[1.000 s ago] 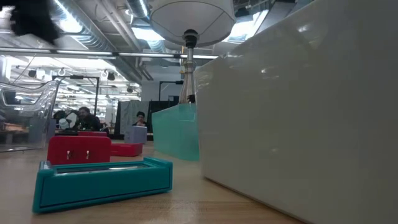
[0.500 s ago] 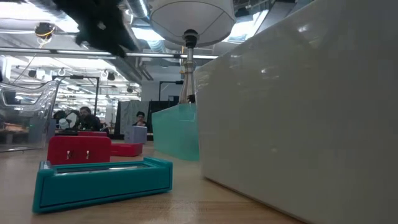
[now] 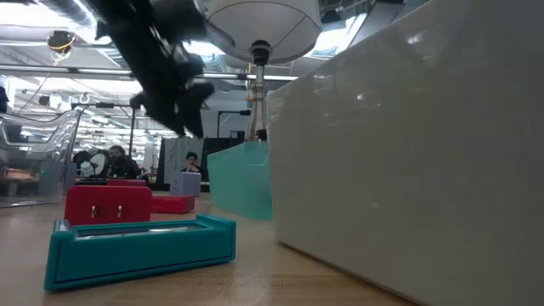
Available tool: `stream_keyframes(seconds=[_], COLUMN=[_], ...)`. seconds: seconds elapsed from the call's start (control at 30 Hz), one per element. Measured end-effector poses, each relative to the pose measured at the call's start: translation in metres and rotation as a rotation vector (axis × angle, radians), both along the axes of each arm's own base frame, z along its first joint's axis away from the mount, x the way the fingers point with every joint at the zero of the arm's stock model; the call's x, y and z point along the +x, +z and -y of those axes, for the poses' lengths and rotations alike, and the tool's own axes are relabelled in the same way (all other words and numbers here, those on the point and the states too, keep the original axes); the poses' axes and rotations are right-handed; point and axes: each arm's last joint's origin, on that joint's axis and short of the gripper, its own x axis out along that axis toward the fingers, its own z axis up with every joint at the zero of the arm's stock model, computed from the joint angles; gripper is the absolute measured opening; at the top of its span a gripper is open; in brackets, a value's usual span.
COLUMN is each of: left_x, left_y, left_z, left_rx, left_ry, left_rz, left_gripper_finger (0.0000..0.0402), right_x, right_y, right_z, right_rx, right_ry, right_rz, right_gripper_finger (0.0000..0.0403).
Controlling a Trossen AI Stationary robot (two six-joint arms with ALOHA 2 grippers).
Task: Pick & Place Office items
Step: Put the top blue charger adapter into the transparent bin
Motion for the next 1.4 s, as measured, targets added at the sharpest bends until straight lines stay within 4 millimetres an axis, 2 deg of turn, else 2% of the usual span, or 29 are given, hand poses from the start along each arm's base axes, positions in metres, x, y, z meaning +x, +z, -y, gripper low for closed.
stream_keyframes(seconds=[0.13, 0.27, 0.57, 0.8, 1.03, 1.3, 1.4], left_x=[0.001, 0.003, 0.010, 0.014, 0.016, 0.019, 0.020], left_y=[-0.016, -0.029, -0.046, -0.057, -0.064, -0.064, -0.059], left_z=[-0.018, -0.028, -0.035, -0.036, -0.036, -0.030, -0.025], left_rx=[-0.080, -0.113, -0.158, -0.177, -0.197, -0.186, -0.172], left_ry=[0.048, 0.076, 0.080, 0.101, 0.113, 0.090, 0.074], left_rz=[-0.042, -0.080, -0.095, -0.103, -0.107, -0.103, -0.087], left_gripper_finger=[0.0243, 0.0247, 0.0262, 0.0258, 0.0217, 0.0116, 0.0115], right_x=[0.000, 0.000, 0.000, 0.000, 0.000, 0.000, 0.000], right_y=[0.000, 0.000, 0.000, 0.000, 0.000, 0.000, 0.000], right_z=[0.000, 0.000, 0.000, 0.000, 0.000, 0.000, 0.000], right_rx=[0.000, 0.000, 0.000, 0.000, 0.000, 0.000, 0.000], right_ry=[0.000, 0.000, 0.000, 0.000, 0.000, 0.000, 0.000], right_rz=[0.000, 0.000, 0.000, 0.000, 0.000, 0.000, 0.000], right_gripper_finger=[0.0291, 0.0291, 0.0291, 0.0291, 0.0291, 0.0291, 0.0291])
